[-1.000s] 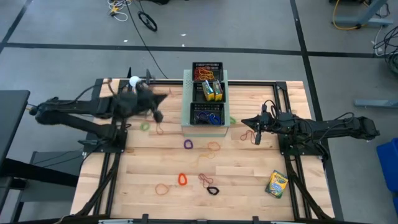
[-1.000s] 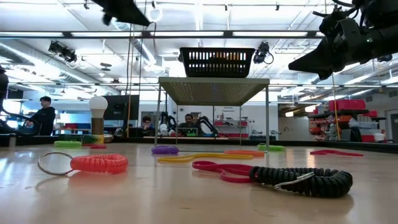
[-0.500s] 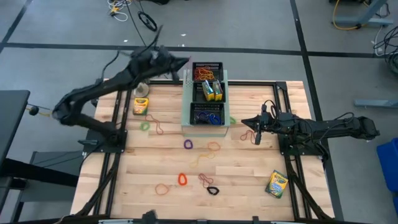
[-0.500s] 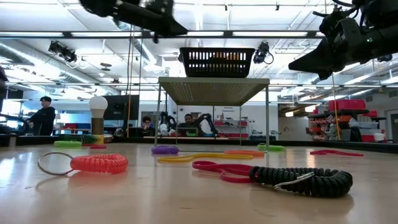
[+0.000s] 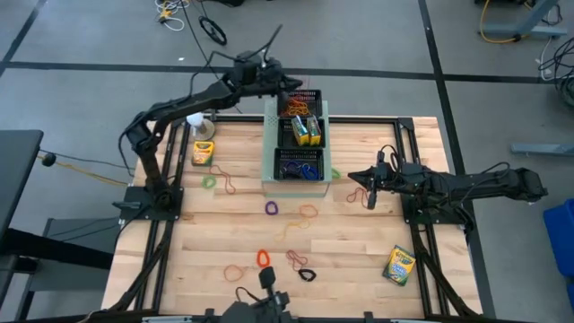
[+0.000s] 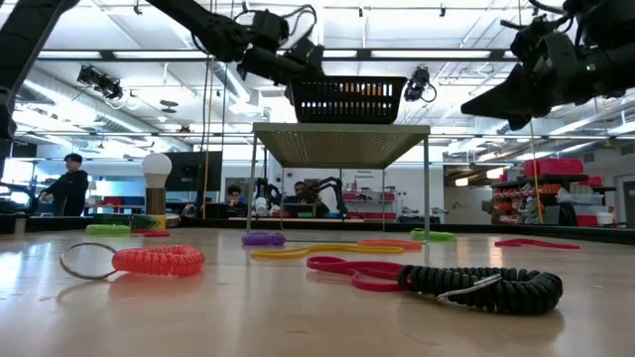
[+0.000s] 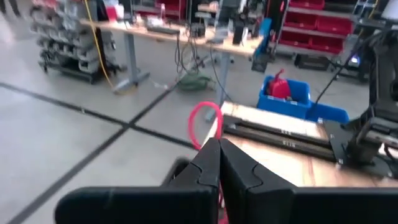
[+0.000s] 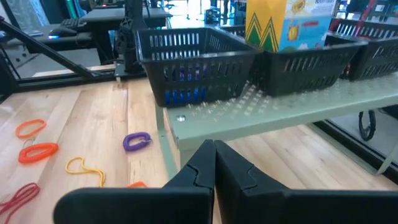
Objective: Pick & Place Office Desk Supplies
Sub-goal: Put the red rubber band into the top black bin on the shelf, then put the right green spring keychain into the bottom black bin on the shelf
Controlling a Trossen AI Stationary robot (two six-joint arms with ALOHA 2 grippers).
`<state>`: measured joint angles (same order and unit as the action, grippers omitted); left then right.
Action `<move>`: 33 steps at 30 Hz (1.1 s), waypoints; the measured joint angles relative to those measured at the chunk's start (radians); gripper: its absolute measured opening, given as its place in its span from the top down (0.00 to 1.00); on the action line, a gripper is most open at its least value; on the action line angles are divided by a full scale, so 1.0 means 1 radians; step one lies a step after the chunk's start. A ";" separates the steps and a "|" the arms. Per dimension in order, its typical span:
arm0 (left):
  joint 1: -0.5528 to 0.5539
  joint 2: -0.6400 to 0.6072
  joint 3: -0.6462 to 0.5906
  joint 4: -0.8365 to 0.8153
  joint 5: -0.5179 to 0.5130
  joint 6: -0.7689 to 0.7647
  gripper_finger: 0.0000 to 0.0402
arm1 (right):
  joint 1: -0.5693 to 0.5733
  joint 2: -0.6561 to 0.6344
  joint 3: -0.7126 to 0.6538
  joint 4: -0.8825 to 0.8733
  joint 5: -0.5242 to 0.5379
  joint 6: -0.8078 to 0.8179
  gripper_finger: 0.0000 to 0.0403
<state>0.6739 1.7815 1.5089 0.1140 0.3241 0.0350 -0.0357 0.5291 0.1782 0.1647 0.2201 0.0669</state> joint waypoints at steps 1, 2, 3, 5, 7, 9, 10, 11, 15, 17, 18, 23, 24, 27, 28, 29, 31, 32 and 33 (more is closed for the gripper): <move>0.000 0.008 0.000 -0.009 0.000 0.001 0.99 | 0.000 0.000 -0.009 0.004 0.000 0.000 0.99; 0.000 0.013 0.000 -0.019 0.000 -0.001 0.99 | 0.000 0.001 -0.016 0.007 0.000 0.003 0.99; 0.000 0.019 0.000 -0.024 0.000 -0.001 0.98 | 0.000 0.001 -0.022 0.015 0.000 0.005 0.99; 0.000 0.021 0.000 -0.040 -0.004 0.001 0.97 | 0.000 0.001 -0.023 0.023 0.000 0.006 0.99; 0.000 0.020 0.000 -0.047 -0.007 0.013 0.94 | 0.000 0.001 -0.023 0.028 0.000 0.006 0.99; 0.000 0.016 0.000 -0.061 -0.008 0.020 0.89 | 0.000 0.000 -0.023 0.036 0.000 0.006 0.99; 0.000 0.015 0.000 -0.062 -0.008 0.023 0.87 | 0.000 0.000 -0.023 0.036 0.000 0.006 0.99; 0.000 0.014 0.000 -0.065 -0.008 0.028 0.84 | 0.000 0.000 -0.023 0.035 0.000 0.006 0.99; 0.000 0.010 0.000 -0.103 -0.009 0.037 0.74 | 0.000 0.001 -0.024 0.052 0.001 -0.009 0.99; 0.000 0.002 -0.001 -0.127 -0.010 0.052 0.69 | 0.000 0.001 -0.024 0.082 0.001 -0.037 0.99; 0.000 -0.007 -0.002 -0.148 -0.013 0.063 0.67 | 0.000 0.001 -0.024 0.097 0.001 -0.050 0.99; 0.000 -0.108 0.000 -0.256 -0.061 0.150 0.63 | -0.001 0.001 -0.024 0.178 0.008 -0.114 0.99; 0.000 -0.130 0.000 -0.297 -0.062 0.161 0.64 | -0.001 0.001 -0.024 0.192 0.013 -0.125 0.99; -0.005 -0.207 -0.044 -0.387 -0.060 0.179 0.71 | -0.004 0.001 -0.024 0.225 0.030 -0.151 0.99; -0.008 -0.235 -0.080 -0.389 -0.055 0.180 0.74 | -0.009 0.001 -0.024 0.235 0.030 -0.158 0.99; -0.009 -0.267 -0.127 -0.385 -0.047 0.180 0.77 | -0.014 0.001 -0.024 0.243 0.030 -0.168 0.99; -0.019 -0.334 -0.254 -0.348 -0.020 0.178 0.84 | -0.026 0.001 -0.024 0.248 0.030 -0.189 0.99; -0.023 -0.370 -0.325 -0.314 -0.013 0.176 0.88 | -0.035 0.001 -0.024 0.250 0.030 -0.194 0.99; -0.029 -0.412 -0.406 -0.272 -0.010 0.165 0.91 | -0.043 0.001 -0.024 0.256 0.030 -0.195 0.99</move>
<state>0.6444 1.3696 1.1034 -0.1584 0.3145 0.2002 -0.0786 0.5301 0.1539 0.4205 0.2501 -0.1282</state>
